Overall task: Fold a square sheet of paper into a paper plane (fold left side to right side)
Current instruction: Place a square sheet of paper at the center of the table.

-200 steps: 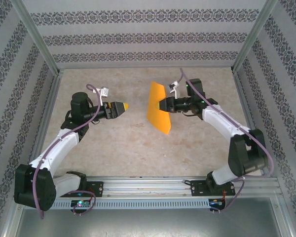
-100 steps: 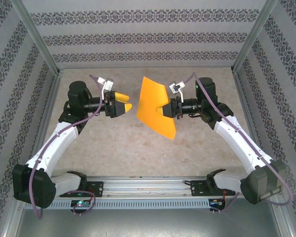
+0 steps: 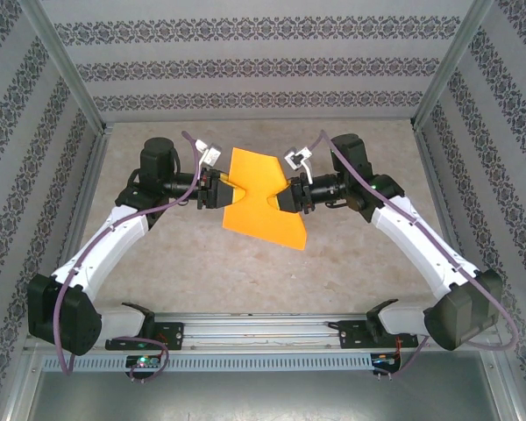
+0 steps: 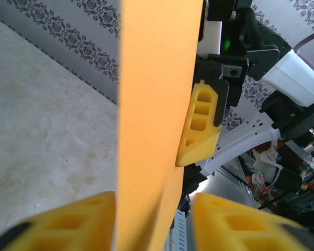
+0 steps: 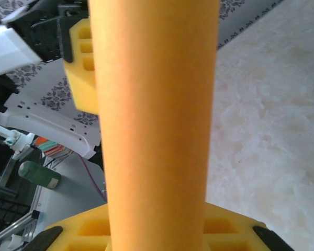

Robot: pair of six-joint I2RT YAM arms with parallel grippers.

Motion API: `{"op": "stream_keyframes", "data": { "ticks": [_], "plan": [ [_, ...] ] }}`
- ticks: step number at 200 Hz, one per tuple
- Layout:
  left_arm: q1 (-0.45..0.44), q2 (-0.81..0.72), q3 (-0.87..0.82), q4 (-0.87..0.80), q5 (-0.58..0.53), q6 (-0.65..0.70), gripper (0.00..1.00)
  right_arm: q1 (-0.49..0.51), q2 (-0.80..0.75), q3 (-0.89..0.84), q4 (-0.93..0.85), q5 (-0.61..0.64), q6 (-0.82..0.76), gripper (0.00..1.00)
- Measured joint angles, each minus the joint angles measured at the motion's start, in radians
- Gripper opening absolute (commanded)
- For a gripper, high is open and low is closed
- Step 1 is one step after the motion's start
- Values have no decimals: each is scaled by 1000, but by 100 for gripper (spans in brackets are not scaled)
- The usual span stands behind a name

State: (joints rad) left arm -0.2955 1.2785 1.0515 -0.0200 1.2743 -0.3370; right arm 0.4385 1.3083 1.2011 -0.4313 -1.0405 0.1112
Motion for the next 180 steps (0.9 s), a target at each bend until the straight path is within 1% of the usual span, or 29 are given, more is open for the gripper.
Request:
{"op": "stream_keyframes", "data": {
  "ticks": [8, 16, 36, 42, 50, 66, 92, 111, 135, 146, 162, 180],
  "plan": [
    [0, 1, 0, -5, -3, 4, 3, 0, 7, 5, -14, 13, -11, 32],
    [0, 3, 1, -11, -9, 11, 0, -3, 14, 8, -24, 29, -18, 36],
    [0, 8, 1, -34, -46, 22, 0, -14, 26, 8, -48, 73, -24, 44],
    [0, 11, 1, -40, -58, 24, 0, -23, 27, 8, -53, 89, -19, 49],
    [0, 17, 0, -45, -79, 23, 0, -36, 29, 7, -55, 107, -17, 51],
    [0, 38, -12, -45, -118, 15, 0, -62, 30, 1, -52, 162, 3, 61],
    [0, 115, -48, -36, -171, -36, 0, -101, 30, -32, -43, 261, 42, 71],
    [0, 225, -79, -12, -203, -93, 0, -129, 46, -64, -27, 315, 91, 73],
    [-1, 369, -118, 5, -253, -148, 0, -146, 86, -109, 5, 383, 158, 73],
    [-4, 423, -126, 1, -285, -158, 0, -148, 108, -129, 18, 414, 193, 70],
    [-6, 480, -126, -20, -330, -158, 0, -148, 145, -157, 41, 450, 250, 61],
    [-6, 515, -126, -39, -369, -158, 0, -146, 190, -193, 85, 472, 325, 45]
  ]
}}
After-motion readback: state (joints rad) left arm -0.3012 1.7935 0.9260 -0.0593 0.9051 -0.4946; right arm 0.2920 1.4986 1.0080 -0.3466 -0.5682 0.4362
